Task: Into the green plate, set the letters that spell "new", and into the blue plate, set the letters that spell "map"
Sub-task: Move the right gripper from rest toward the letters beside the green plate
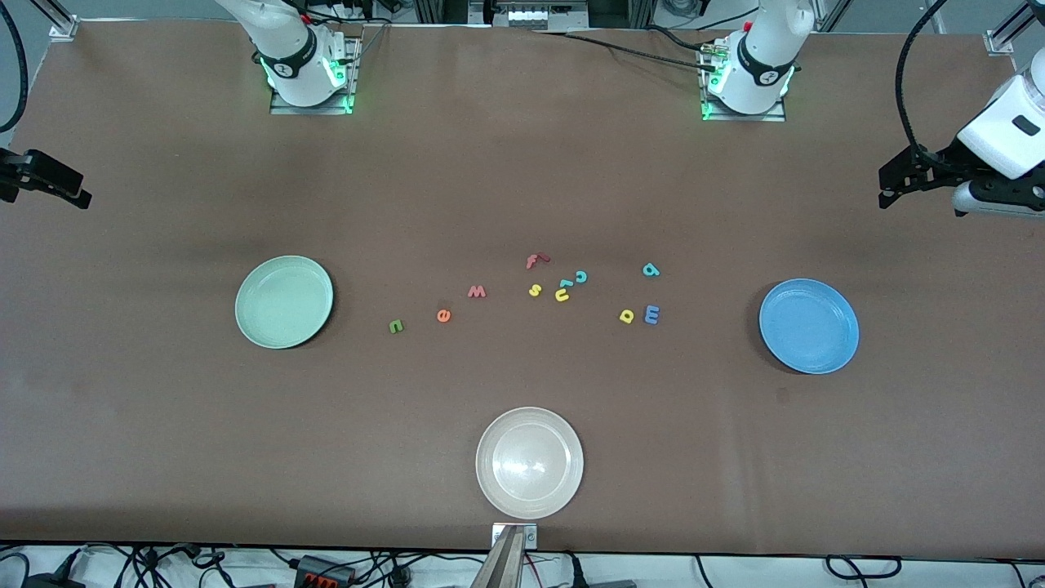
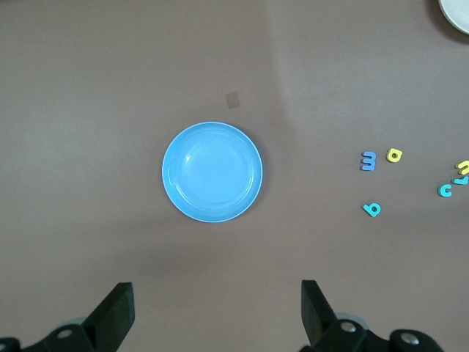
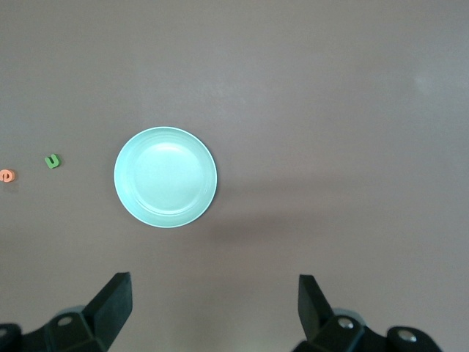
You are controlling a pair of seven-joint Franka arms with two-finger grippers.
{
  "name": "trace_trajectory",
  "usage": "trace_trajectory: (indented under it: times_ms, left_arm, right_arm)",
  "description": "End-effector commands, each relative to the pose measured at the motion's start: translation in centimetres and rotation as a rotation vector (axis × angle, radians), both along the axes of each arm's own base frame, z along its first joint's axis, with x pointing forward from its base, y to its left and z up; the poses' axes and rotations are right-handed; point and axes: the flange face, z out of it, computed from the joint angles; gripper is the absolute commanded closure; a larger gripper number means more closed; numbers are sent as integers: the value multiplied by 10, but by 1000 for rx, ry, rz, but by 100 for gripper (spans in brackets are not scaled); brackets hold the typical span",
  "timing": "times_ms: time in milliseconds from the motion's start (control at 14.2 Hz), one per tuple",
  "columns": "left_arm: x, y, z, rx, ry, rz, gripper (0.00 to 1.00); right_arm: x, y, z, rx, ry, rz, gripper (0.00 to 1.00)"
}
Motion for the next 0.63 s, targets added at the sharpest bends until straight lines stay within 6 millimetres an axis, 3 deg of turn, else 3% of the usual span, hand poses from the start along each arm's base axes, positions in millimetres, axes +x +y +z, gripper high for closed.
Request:
trace_trajectory:
  times_ms: [0, 141, 281, 422, 563]
  left_arm:
    - [0, 3, 5, 2, 4, -11, 0]
    - [0, 2, 5, 2, 4, -13, 0]
    - [0, 2, 5, 2, 4, -13, 0]
    - [0, 2, 5, 2, 4, -13, 0]
    - [0, 2, 5, 2, 4, -13, 0]
  right_arm:
    - [-3, -3, 1, -3, 4, 10, 0]
    - [1, 0, -7, -2, 19, 14, 0]
    - [14, 11, -33, 1, 64, 33, 0]
    - [31, 33, -64, 4, 102, 71, 0]
    - [48, 74, -98, 11, 127, 138, 0]
